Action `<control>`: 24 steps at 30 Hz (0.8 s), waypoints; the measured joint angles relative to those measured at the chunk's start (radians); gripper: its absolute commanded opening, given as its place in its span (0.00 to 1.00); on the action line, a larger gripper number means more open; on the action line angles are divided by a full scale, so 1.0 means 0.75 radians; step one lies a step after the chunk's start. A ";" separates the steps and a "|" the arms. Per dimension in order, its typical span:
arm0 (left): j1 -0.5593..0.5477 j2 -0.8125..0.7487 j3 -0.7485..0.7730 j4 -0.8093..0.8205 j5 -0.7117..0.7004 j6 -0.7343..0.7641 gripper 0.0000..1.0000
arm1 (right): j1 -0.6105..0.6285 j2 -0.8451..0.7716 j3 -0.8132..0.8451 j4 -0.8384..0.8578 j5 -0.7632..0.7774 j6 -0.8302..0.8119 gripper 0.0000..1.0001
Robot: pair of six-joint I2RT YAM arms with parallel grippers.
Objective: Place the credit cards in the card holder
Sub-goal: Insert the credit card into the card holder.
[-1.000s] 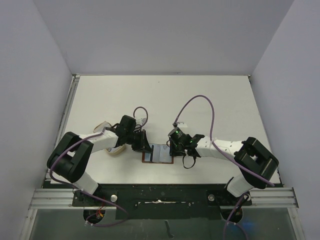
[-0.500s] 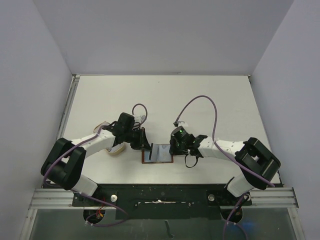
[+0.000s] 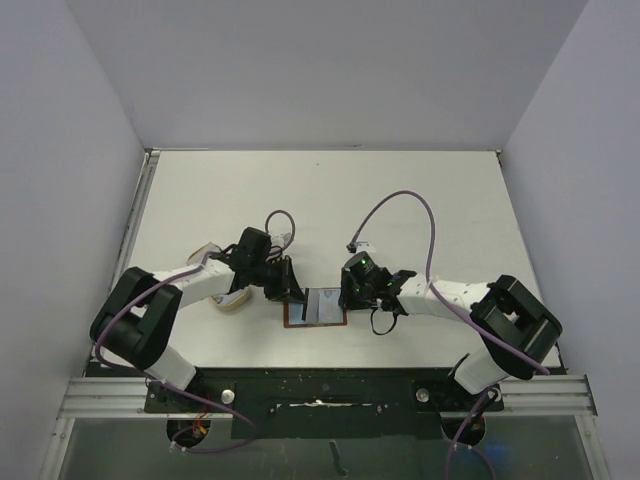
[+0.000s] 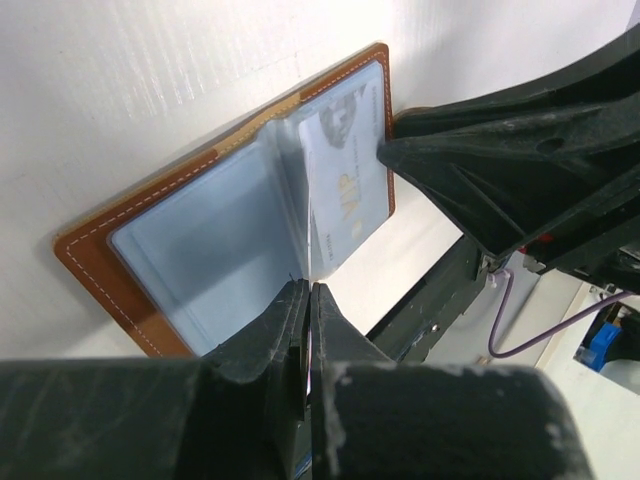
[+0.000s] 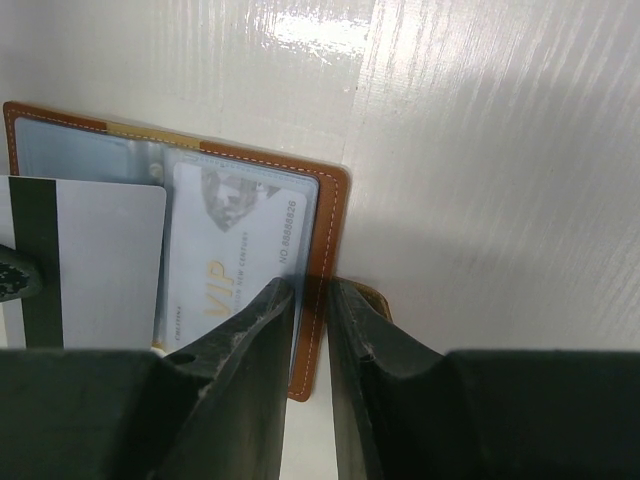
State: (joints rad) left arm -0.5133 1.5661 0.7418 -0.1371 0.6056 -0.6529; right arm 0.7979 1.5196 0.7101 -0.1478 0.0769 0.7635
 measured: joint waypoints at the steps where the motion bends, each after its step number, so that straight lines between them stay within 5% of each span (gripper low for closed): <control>1: 0.000 0.004 -0.007 0.010 0.000 -0.006 0.00 | 0.000 -0.002 -0.003 0.004 0.000 0.001 0.21; 24: 0.014 0.057 -0.099 0.148 0.003 -0.100 0.00 | 0.013 -0.005 -0.010 0.016 0.003 0.005 0.22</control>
State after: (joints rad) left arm -0.5026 1.6093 0.6674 -0.0265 0.6075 -0.7277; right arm 0.8078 1.5158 0.7029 -0.1360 0.0788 0.7673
